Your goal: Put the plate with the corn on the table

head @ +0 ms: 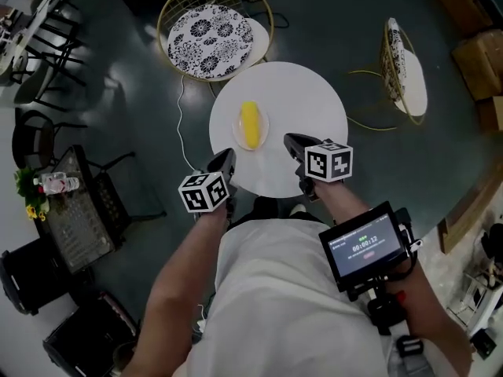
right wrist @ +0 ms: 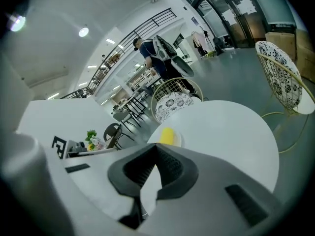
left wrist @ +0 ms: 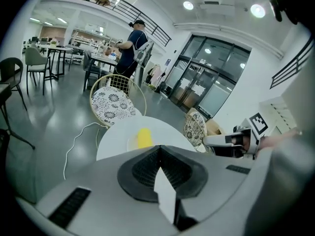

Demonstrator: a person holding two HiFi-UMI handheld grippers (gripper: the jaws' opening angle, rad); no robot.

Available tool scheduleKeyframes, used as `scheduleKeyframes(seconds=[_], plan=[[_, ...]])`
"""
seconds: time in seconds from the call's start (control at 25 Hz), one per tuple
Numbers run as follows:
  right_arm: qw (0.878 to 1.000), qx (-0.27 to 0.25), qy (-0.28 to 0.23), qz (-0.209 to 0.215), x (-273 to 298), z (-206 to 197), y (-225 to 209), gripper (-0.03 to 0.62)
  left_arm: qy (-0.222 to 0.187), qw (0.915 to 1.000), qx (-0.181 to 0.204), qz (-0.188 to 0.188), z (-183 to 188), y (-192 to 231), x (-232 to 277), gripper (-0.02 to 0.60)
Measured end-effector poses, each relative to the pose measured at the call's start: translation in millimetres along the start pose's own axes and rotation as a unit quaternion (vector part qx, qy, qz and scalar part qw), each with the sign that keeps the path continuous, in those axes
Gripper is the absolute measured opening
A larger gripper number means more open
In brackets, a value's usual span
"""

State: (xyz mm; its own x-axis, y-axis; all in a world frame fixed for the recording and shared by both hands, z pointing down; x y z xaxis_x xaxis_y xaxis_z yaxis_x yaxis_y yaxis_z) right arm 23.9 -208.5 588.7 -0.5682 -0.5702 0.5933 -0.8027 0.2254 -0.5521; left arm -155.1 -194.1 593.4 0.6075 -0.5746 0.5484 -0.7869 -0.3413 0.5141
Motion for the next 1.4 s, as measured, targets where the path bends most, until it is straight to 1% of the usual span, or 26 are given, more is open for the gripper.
scheduleKeyframes(seconds=[0.24, 0.4, 0.64, 0.76, 0.84, 1.0, 1.08, 1.4], plan=[[0.999, -0.025, -0.038, 0.026, -27.9, 23.2, 21.7, 0.006, -0.027, 0.9991, 0.033, -0.009, 15.2, -22.9, -24.2, 0.008], [0.997, -0.036, -0.058, 0.038, -49.6, 32.1, 31.5, 0.006, -0.041, 0.9982, 0.038, -0.022, 19.3, -44.3, -36.3, 0.008], [0.991, -0.089, -0.082, 0.062, -80.5, 35.3, 59.7, 0.006, -0.071, 0.995, 0.059, -0.039, 29.5, -76.4, -58.7, 0.008], [0.988, -0.098, -0.095, 0.076, -96.5, 34.3, 71.8, 0.006, -0.087, 0.9934, 0.052, -0.053, 32.5, -92.1, -72.1, 0.008], [0.986, -0.104, -0.102, 0.085, -106.1, 31.0, 78.4, 0.006, -0.096, 0.9916, 0.063, -0.059, 31.8, -103.4, -81.5, 0.008], [0.982, -0.114, -0.109, 0.099, -122.4, 19.0, 88.2, 0.006, -0.099, 0.987, 0.109, -0.065, 22.4, -124.3, -95.3, 0.008], [0.981, -0.117, -0.11, 0.106, -130.4, 9.5, 92.8, 0.006, -0.099, 0.9849, 0.125, -0.067, 14.3, -132.7, -102.9, 0.008], [0.979, -0.116, -0.112, 0.127, -138.1, -17.7, 91.1, 0.006, -0.102, 0.9836, 0.132, -0.069, -8.1, -141.3, -107.5, 0.008]])
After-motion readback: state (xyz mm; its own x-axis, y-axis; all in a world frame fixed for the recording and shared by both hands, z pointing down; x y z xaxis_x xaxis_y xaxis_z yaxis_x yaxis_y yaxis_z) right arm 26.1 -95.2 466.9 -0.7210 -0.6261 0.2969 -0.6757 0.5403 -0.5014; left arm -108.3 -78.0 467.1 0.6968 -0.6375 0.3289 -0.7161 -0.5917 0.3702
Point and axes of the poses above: the fingertips, and each gripper's own axes: x forward along the fingers, y to its left, z out of its top, the point moved 2 cm from there along -x, backward along the fingers, and after that the axes turned 4 degrees about -z, right-handed, at the moved point
